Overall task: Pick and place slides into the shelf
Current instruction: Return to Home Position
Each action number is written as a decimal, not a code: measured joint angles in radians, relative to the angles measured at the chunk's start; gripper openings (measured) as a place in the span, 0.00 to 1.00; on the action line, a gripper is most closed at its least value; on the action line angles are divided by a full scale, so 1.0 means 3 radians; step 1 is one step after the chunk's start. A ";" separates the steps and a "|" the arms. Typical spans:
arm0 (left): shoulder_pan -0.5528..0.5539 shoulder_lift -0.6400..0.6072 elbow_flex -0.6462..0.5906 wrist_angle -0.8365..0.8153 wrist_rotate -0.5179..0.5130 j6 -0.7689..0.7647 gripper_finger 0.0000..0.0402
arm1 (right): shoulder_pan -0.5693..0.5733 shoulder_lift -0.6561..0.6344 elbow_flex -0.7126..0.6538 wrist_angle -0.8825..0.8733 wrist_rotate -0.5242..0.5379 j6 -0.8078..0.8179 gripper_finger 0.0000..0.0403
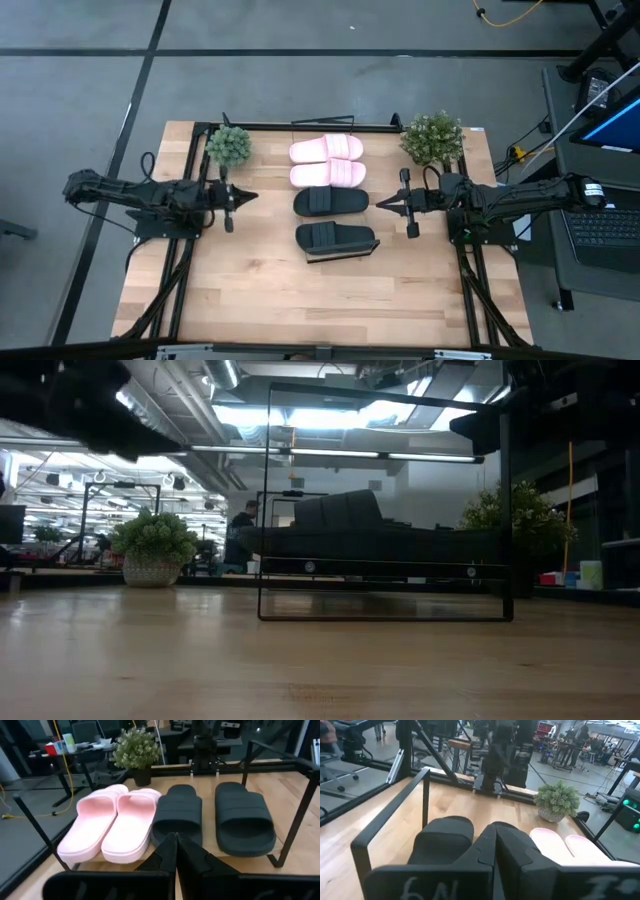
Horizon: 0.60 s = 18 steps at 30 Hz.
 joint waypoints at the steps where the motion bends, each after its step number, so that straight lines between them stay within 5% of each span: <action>1: 0.0061 -0.0050 -0.0088 0.0062 0.0070 0.0001 0.00 | 0.0000 0.0000 0.0000 -0.0006 -0.0001 0.0002 0.04; 18: 0.0636 -0.0192 -0.0382 0.0429 0.0695 0.0053 0.00 | -0.0004 -0.0244 0.0117 0.0066 -0.0160 0.0444 0.04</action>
